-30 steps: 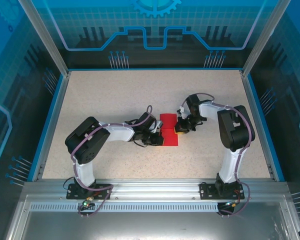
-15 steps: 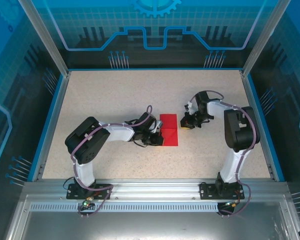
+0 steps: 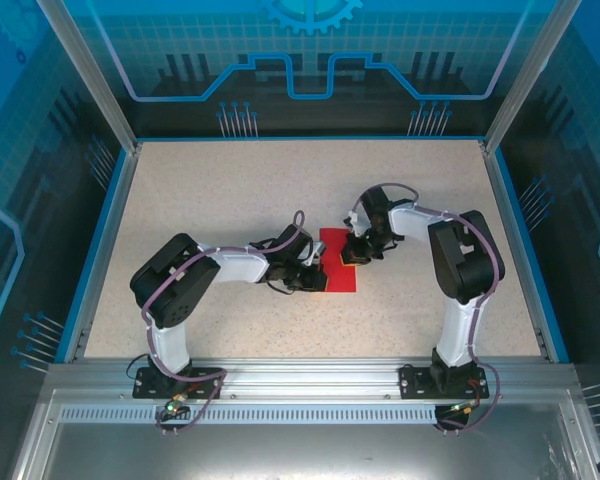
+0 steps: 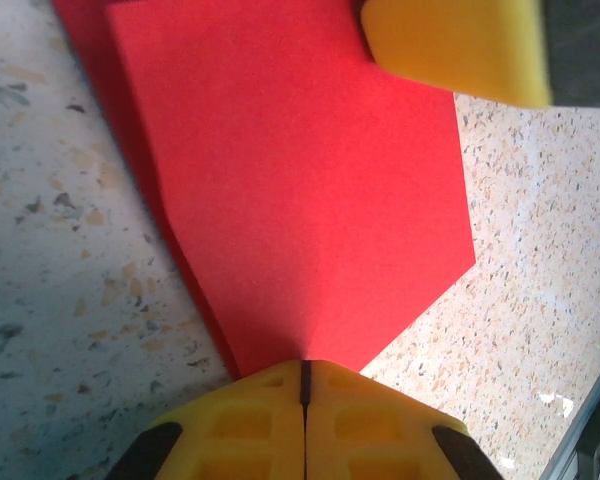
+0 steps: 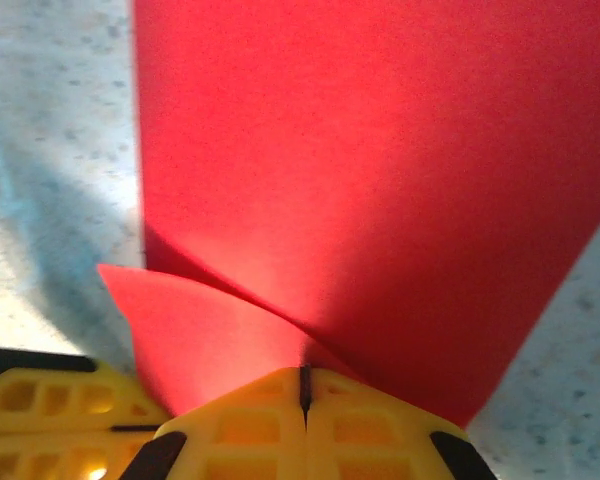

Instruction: Fold a paper plane with a square sheet of paper (fold left side to right side)

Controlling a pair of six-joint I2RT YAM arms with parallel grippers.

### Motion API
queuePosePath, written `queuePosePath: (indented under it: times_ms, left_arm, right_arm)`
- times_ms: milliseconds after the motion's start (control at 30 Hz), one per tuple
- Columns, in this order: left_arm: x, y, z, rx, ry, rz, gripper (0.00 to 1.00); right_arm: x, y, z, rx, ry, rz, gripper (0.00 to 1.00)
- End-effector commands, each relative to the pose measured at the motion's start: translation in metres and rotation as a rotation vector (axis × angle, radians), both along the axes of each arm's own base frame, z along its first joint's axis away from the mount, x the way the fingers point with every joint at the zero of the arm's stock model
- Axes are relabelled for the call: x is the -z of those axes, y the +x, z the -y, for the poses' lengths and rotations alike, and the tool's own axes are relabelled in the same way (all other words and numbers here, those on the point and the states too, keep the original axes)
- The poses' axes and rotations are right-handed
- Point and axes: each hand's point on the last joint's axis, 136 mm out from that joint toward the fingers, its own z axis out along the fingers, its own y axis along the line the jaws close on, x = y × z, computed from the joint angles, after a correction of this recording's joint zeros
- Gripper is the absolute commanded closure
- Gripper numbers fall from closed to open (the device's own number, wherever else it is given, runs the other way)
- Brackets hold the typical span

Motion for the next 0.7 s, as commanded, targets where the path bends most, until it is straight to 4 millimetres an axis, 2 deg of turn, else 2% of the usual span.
queuePosePath:
  times_ms: [0,267,667]
  left_arm:
    - [0.031,-0.022,-0.026,0.002,0.139,-0.082,0.94]
    - [0.033,-0.023,-0.027,0.004,0.147,-0.085,0.94]
    - [0.036,-0.024,-0.028,0.004,0.151,-0.090,0.94]
  right_arm:
    - [0.010,0.001,0.011,0.002,-0.101,-0.020,0.97]
    - [0.012,0.003,0.033,-0.001,-0.222,-0.005,0.98]
    - [0.003,0.013,0.044,0.011,-0.261,0.019,0.98]
